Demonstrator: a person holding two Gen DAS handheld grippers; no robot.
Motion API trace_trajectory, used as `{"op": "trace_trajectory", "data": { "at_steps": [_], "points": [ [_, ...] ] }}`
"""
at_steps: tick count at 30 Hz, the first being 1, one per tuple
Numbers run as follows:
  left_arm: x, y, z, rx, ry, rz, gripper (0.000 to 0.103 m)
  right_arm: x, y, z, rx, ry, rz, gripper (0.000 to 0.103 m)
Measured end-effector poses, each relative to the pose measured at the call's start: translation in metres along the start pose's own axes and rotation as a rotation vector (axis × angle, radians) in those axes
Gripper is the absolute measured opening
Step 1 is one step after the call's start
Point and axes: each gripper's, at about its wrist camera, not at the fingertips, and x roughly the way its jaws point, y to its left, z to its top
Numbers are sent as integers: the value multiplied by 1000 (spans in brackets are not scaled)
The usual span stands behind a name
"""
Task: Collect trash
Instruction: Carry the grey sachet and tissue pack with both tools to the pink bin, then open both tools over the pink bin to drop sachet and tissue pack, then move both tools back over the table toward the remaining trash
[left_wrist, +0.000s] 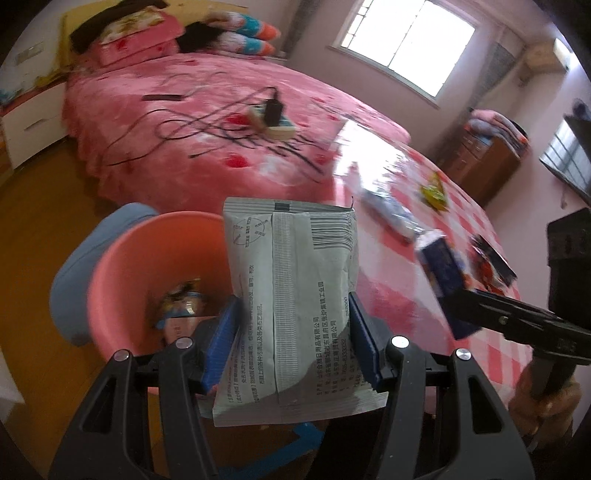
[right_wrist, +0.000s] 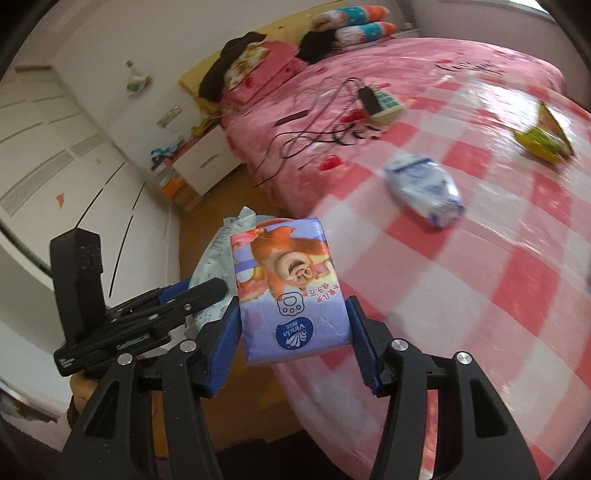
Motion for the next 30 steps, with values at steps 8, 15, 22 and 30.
{"op": "trace_trajectory", "data": {
  "at_steps": [8, 15, 22, 30],
  "points": [
    [2, 51, 4, -108, -17, 73, 59, 39, 37, 25, -77, 36, 40, 57],
    [12, 82, 4, -167, -16, 117, 71, 72, 53, 43, -79, 24, 72, 81],
    [18, 102, -1, -200, 2, 188, 81, 58, 29, 38, 21, -41, 68, 82],
    [17, 96, -2, -201, 11, 172, 81, 27, 20, 21, -9, -116, -26, 83]
  ]
}}
